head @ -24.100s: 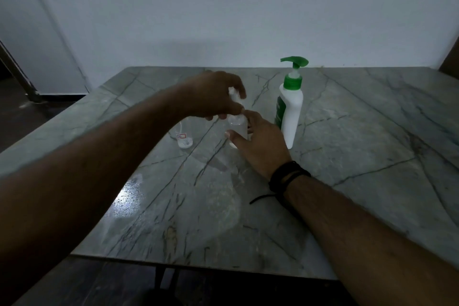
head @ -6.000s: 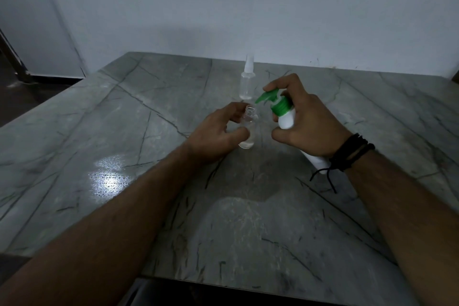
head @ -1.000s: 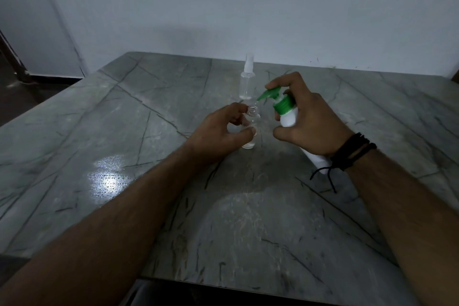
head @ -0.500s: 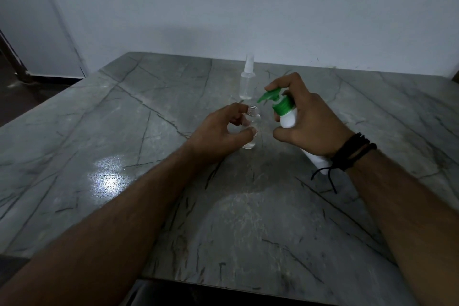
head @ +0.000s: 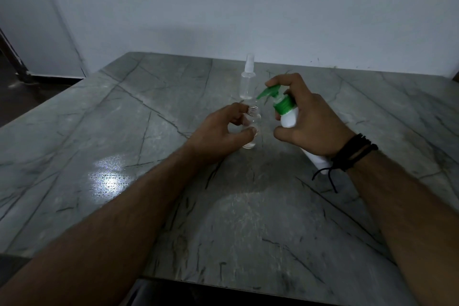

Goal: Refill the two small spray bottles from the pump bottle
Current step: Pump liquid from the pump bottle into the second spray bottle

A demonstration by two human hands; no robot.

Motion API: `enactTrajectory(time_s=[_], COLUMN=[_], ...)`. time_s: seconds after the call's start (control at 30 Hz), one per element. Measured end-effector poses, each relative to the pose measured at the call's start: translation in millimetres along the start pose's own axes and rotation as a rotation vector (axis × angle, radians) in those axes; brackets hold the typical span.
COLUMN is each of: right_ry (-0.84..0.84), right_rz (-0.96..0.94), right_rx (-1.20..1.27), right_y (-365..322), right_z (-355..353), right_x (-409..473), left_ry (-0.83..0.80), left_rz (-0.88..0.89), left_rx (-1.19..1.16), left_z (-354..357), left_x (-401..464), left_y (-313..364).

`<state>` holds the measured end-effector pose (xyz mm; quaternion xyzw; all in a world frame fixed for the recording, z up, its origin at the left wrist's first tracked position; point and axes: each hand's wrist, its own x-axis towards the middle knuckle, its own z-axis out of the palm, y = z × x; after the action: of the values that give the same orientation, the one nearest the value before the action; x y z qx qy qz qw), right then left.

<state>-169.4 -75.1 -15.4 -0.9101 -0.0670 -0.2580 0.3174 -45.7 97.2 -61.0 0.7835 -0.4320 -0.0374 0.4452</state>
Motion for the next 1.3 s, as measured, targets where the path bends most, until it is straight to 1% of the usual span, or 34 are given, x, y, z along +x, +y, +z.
enactTrajectory(time_s=[1.3], right_ry=[-0.009], right_rz=[-0.004], right_rx=[-0.011], right_y=[-0.7], right_z=[0.1], right_x=[-0.4], left_ry=[-0.006], left_rz=[-0.008], left_rx=[-0.006], left_z=[0.5], left_x=[1.7], left_y=[-3.1])
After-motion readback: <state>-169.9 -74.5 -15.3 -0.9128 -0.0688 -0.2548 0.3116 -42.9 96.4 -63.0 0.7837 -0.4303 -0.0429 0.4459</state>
